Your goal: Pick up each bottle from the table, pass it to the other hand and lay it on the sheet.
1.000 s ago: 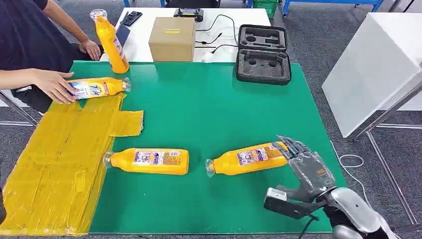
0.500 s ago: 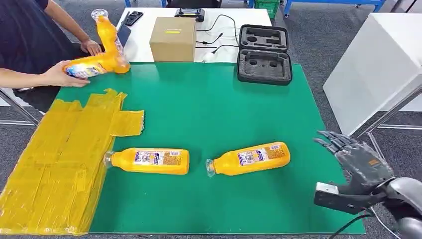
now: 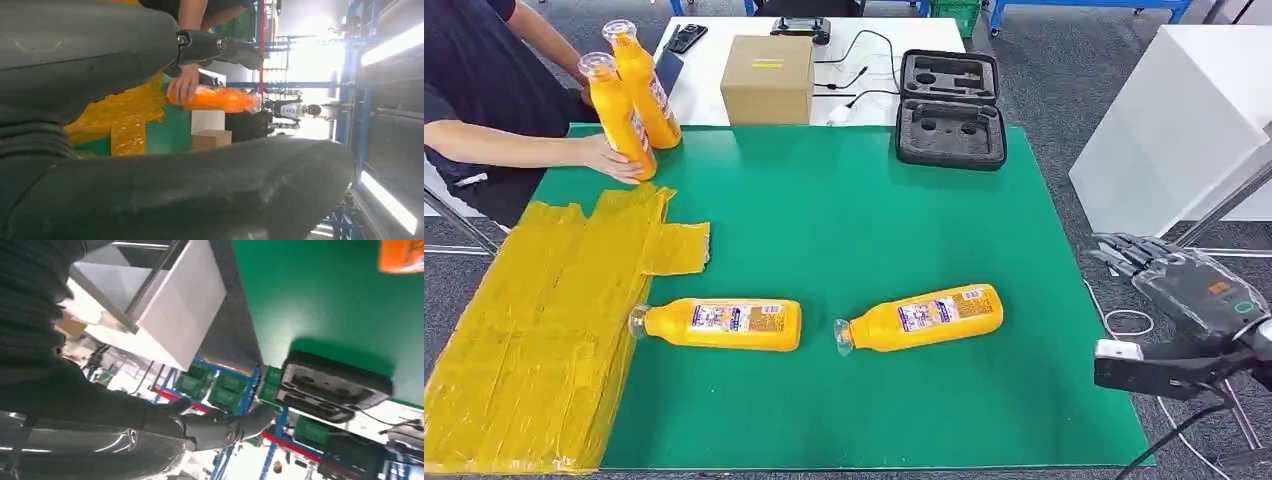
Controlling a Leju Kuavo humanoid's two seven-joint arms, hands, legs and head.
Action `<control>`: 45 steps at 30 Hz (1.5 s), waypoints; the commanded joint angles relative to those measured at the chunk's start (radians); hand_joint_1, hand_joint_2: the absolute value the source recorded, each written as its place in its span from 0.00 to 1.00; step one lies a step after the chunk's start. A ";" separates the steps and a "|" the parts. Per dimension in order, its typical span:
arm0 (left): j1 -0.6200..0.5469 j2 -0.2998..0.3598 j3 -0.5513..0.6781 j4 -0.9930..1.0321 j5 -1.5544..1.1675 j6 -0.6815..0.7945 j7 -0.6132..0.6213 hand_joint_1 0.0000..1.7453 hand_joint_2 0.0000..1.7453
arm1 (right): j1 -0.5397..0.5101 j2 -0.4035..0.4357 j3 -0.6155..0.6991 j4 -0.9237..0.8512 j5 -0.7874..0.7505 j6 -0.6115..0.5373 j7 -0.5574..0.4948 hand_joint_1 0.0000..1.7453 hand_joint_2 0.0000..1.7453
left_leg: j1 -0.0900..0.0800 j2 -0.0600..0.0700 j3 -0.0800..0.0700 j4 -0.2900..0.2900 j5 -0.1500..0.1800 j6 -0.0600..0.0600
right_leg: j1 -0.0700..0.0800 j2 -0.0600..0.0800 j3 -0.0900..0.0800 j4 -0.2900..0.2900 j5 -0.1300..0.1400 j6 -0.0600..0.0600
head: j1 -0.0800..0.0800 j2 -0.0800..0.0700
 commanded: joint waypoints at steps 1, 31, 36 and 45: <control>-0.010 -0.009 -0.028 0.034 -0.006 0.008 0.010 0.00 0.00 | -0.278 0.126 0.422 0.200 0.059 -0.024 0.020 0.00 1.00 | 0.004 0.000 0.006 -0.003 0.000 -0.003 | 0.004 -0.001 0.007 -0.006 0.002 -0.001 | 0.001 0.000; 0.137 -0.139 0.114 -0.129 -0.021 0.054 0.030 0.00 0.00 | -1.026 0.513 1.169 0.772 0.004 0.050 0.011 0.00 1.00 | 0.004 0.006 0.003 -0.002 -0.001 -0.005 | 0.003 0.005 0.005 -0.001 0.001 -0.002 | 0.000 0.000; 0.126 -0.142 0.126 -0.125 -0.008 0.058 0.038 0.00 0.00 | -1.074 0.526 1.240 0.829 -0.046 0.060 0.023 0.00 1.00 | 0.004 0.003 0.004 -0.002 -0.001 -0.005 | 0.003 0.002 0.005 -0.001 0.001 -0.002 | 0.001 0.000; 0.122 -0.142 0.116 -0.121 -0.008 0.061 0.039 0.00 0.00 | -1.067 0.508 1.256 0.822 -0.063 0.053 0.030 0.00 1.00 | 0.003 -0.002 0.000 -0.001 0.000 -0.003 | 0.002 -0.002 0.003 0.000 0.000 -0.001 | 0.000 0.000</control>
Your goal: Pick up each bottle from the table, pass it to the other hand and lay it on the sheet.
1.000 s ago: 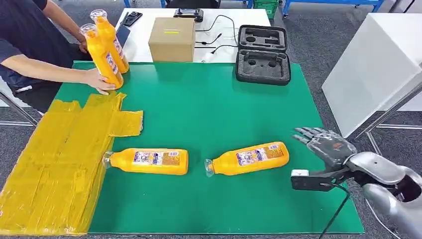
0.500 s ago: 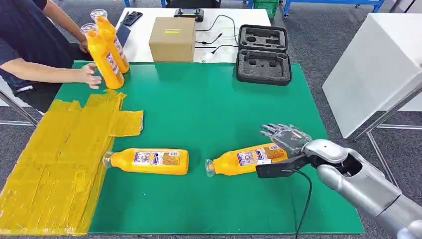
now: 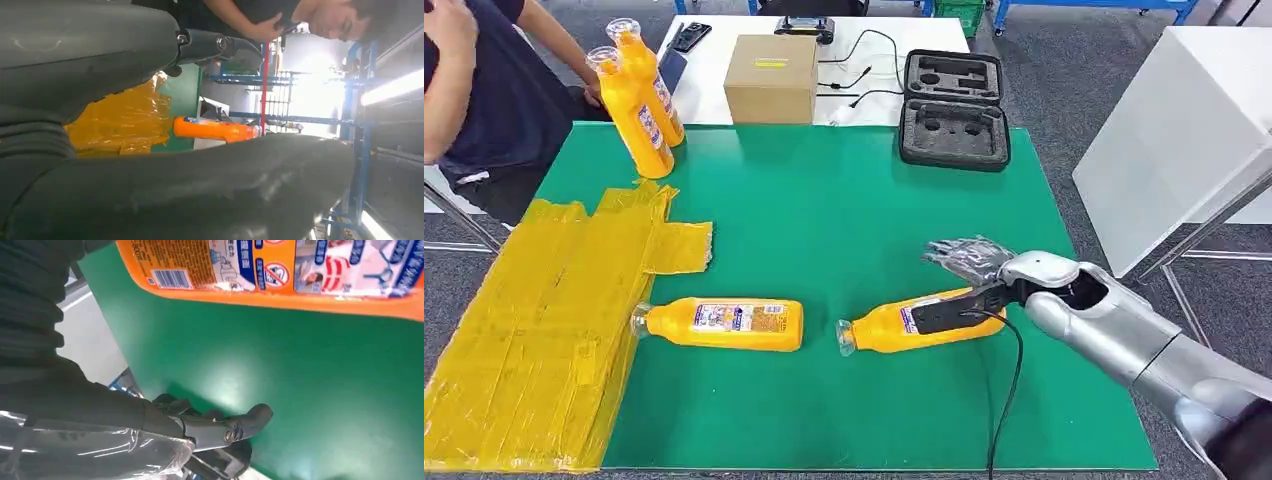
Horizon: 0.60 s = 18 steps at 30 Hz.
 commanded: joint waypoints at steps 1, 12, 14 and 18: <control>-0.016 -0.032 0.003 0.020 0.006 0.004 0.006 0.00 0.00 | -0.072 0.036 0.117 0.092 -0.015 0.003 0.017 0.00 1.00 | 0.001 0.003 0.004 -0.001 -0.001 -0.003 | 0.000 0.002 0.003 -0.001 0.000 -0.001 | 0.000 0.000; -0.104 0.063 -0.073 0.112 0.046 0.029 0.000 0.00 0.00 | 0.022 -0.088 0.111 0.024 -0.084 0.026 0.072 0.00 1.00 | 0.000 -0.004 0.004 -0.001 0.000 -0.004 | 0.001 -0.006 0.004 -0.002 -0.001 -0.002 | 0.000 0.000; -0.105 0.061 -0.080 0.115 0.046 0.029 0.001 0.00 0.00 | 0.051 -0.095 0.103 0.034 -0.082 0.027 0.080 0.00 1.00 | 0.000 -0.003 0.004 -0.002 0.000 -0.003 | 0.001 -0.005 0.005 -0.003 -0.001 -0.001 | 0.000 0.000; -0.114 0.068 -0.095 0.124 0.045 0.033 0.000 0.00 0.00 | 0.059 -0.100 0.093 0.037 -0.075 0.034 0.088 0.00 1.00 | 0.001 -0.002 0.006 -0.002 -0.001 -0.005 | 0.001 -0.004 0.006 -0.003 -0.001 -0.002 | 0.000 0.000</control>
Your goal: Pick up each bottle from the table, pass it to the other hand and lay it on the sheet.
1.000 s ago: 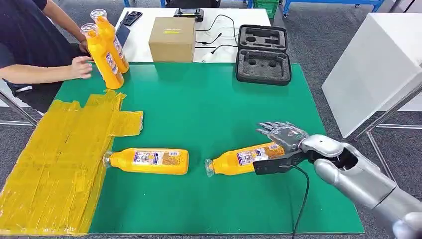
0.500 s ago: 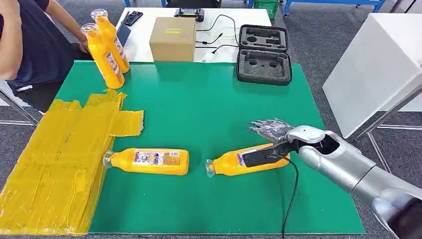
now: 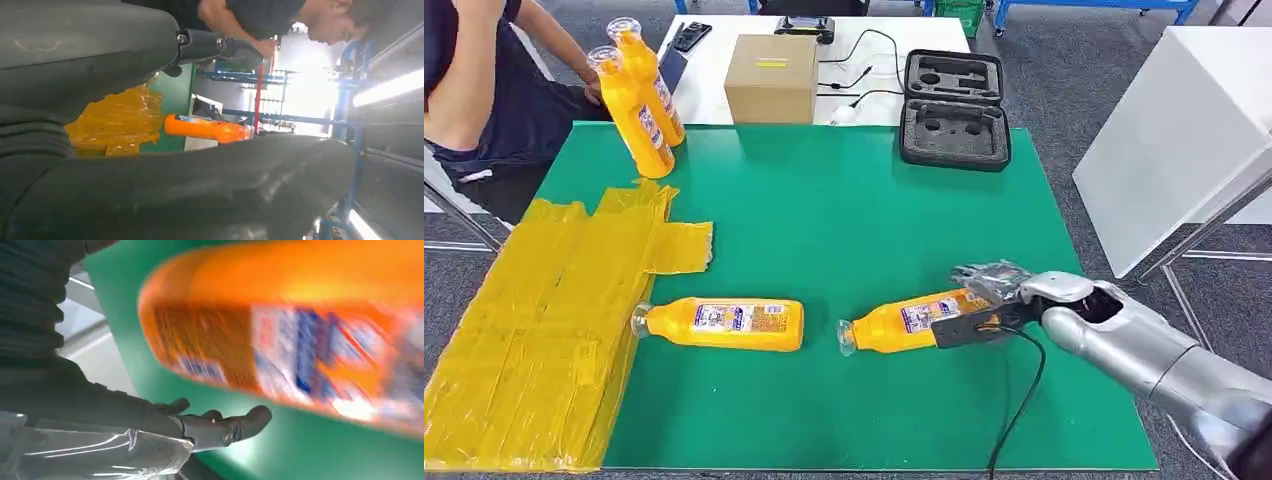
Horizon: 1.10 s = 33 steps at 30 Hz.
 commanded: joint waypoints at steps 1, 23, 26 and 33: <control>-0.048 0.043 -0.072 0.091 0.008 0.007 0.000 0.00 0.00 | 0.028 -0.043 0.017 0.001 0.003 0.033 0.017 0.00 1.00 | 0.001 0.000 0.003 -0.001 -0.001 -0.003 | 0.000 -0.002 0.004 -0.001 -0.001 -0.001 | 0.000 0.000; -0.117 0.111 -0.112 0.167 0.080 0.009 -0.017 0.00 0.00 | -0.170 -0.221 0.227 -0.083 -0.210 0.081 0.051 0.00 1.00 | 0.001 0.002 0.004 0.000 -0.001 -0.006 | 0.001 0.000 0.003 0.000 -0.001 -0.002 | 0.000 0.000; -0.115 0.111 -0.113 0.169 0.082 0.006 -0.018 0.00 0.00 | -0.204 -0.255 0.259 -0.125 -0.250 0.090 0.065 0.00 1.00 | -0.001 0.000 0.001 0.000 0.000 -0.002 | 0.000 -0.001 0.001 0.000 0.000 -0.001 | 0.000 0.000; -0.192 0.155 -0.153 0.236 0.108 -0.003 -0.027 0.00 0.00 | -0.373 -0.258 0.410 -0.188 -0.440 0.127 0.120 0.00 1.00 | -0.001 0.001 0.002 0.000 -0.001 -0.003 | -0.001 -0.001 0.001 0.001 -0.001 -0.001 | 0.000 0.000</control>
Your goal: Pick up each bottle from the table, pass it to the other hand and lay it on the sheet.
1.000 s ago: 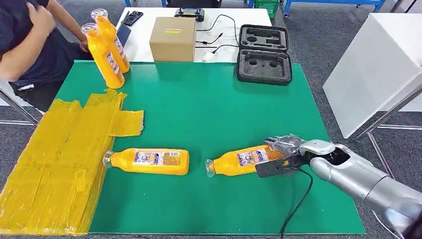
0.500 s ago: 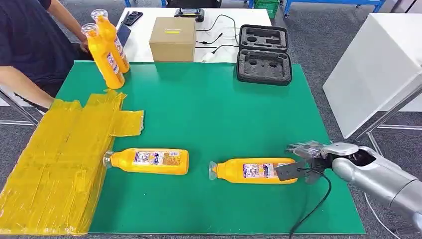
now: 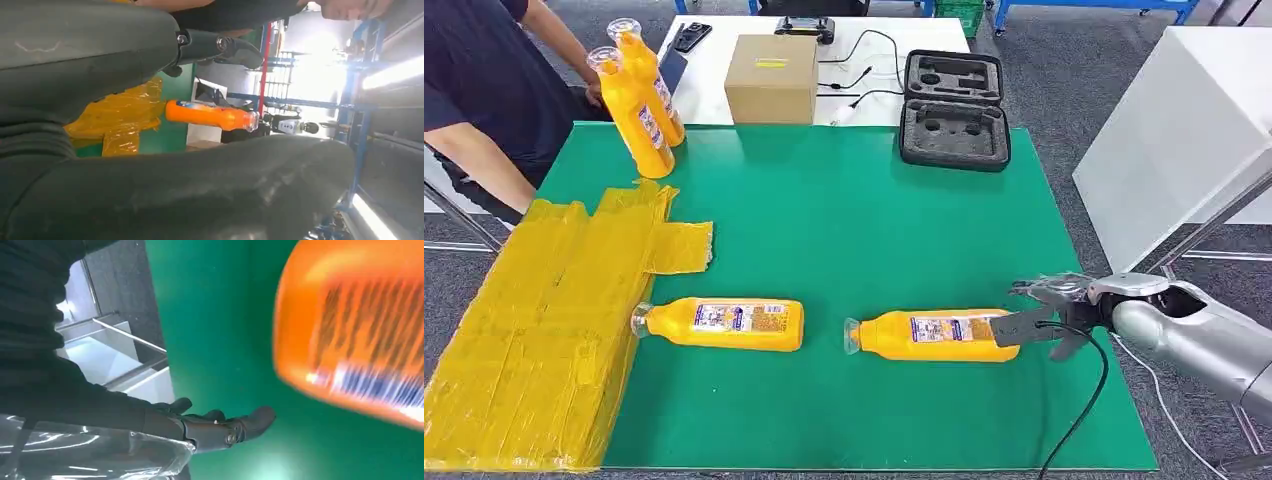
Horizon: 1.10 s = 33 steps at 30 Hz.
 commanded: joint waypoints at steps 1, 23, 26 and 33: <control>-0.089 0.039 -0.058 0.122 0.023 -0.008 -0.005 0.00 0.00 | -0.250 -0.042 0.251 -0.125 -0.188 0.046 0.052 0.00 1.00 | 0.000 0.002 0.003 0.000 -0.001 -0.004 | 0.000 0.000 0.002 0.001 -0.001 -0.002 | 0.000 0.000; -0.178 0.040 -0.120 0.187 0.035 0.001 -0.002 0.00 0.00 | -0.439 -0.018 0.251 -0.361 -0.490 0.271 0.304 0.00 1.00 | 0.001 0.001 0.003 0.000 -0.001 -0.004 | 0.001 0.000 0.002 0.000 -0.001 -0.002 | 0.000 0.000; -0.177 0.040 -0.120 0.187 0.035 0.001 -0.003 0.00 0.00 | -0.436 -0.021 0.251 -0.360 -0.490 0.272 0.304 0.00 1.00 | 0.000 0.001 0.002 0.000 0.000 -0.003 | 0.001 0.000 0.002 0.000 0.000 -0.001 | 0.000 0.000; -0.169 0.038 -0.104 0.173 0.042 0.011 -0.012 0.00 0.00 | -0.456 -0.001 0.251 -0.366 -0.471 0.302 0.323 0.00 1.00 | 0.001 0.001 0.003 0.000 0.000 -0.004 | 0.001 0.000 0.003 0.000 -0.001 -0.001 | 0.000 0.000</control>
